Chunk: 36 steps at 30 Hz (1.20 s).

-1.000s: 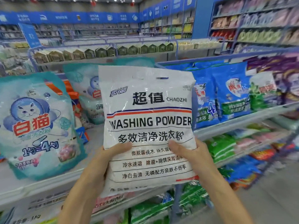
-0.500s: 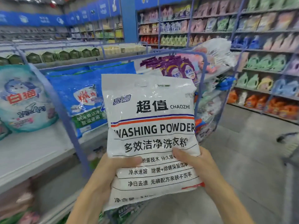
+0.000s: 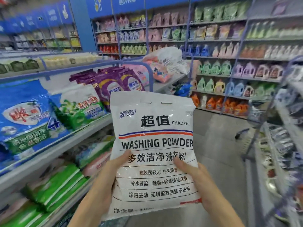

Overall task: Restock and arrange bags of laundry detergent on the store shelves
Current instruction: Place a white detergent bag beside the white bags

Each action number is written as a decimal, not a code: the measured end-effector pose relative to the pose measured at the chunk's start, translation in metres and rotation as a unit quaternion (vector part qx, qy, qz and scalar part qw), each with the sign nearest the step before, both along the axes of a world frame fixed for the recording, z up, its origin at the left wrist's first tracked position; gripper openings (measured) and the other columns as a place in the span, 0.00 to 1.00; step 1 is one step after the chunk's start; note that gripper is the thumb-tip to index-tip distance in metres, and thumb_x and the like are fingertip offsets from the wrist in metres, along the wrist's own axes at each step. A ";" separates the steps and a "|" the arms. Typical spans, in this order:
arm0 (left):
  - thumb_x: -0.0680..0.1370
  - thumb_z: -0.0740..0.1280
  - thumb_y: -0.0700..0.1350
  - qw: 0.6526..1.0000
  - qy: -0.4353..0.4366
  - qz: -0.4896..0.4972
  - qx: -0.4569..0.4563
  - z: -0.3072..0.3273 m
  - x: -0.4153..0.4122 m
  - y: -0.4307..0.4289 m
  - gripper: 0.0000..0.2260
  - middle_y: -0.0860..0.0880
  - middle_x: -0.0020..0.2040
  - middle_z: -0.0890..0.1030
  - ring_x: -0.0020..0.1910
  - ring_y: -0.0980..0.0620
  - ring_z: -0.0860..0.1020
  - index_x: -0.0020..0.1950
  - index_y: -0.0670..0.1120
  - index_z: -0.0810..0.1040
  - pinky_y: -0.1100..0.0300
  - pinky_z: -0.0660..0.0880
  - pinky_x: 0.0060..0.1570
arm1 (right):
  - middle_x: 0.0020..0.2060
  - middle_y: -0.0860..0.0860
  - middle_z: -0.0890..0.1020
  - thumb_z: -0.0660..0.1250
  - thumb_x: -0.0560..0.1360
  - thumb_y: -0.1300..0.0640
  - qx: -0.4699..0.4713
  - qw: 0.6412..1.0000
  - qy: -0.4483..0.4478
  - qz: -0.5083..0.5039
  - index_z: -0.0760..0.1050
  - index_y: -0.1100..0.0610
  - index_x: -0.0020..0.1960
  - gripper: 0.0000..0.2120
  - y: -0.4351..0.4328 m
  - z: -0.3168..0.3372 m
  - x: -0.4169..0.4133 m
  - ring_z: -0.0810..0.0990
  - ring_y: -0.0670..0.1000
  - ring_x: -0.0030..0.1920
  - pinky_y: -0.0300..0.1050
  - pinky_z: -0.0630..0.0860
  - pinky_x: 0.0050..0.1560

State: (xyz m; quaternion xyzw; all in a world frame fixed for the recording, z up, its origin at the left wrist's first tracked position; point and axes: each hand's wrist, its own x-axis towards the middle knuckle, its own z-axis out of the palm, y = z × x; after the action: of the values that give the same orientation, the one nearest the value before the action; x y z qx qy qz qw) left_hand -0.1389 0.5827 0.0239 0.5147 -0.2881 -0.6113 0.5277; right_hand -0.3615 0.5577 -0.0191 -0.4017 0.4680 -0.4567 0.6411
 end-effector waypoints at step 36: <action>0.79 0.66 0.59 1.000 0.009 -0.019 0.018 0.000 -0.388 -0.761 0.16 0.43 0.54 0.87 0.51 0.40 0.86 0.51 0.50 0.88 0.43 0.77 0.58 | 0.50 0.58 0.88 0.77 0.71 0.48 0.003 0.998 0.044 -0.048 0.85 0.55 0.57 0.18 -0.745 0.015 -0.387 0.88 0.60 0.50 0.60 0.80 0.61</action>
State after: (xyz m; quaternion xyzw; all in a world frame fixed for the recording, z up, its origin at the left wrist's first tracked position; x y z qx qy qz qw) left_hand -0.5270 -0.1780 0.0238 0.5133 -0.2819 -0.6306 0.5094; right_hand -0.7483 -0.1875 -0.0038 -0.3965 0.5155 -0.4675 0.5987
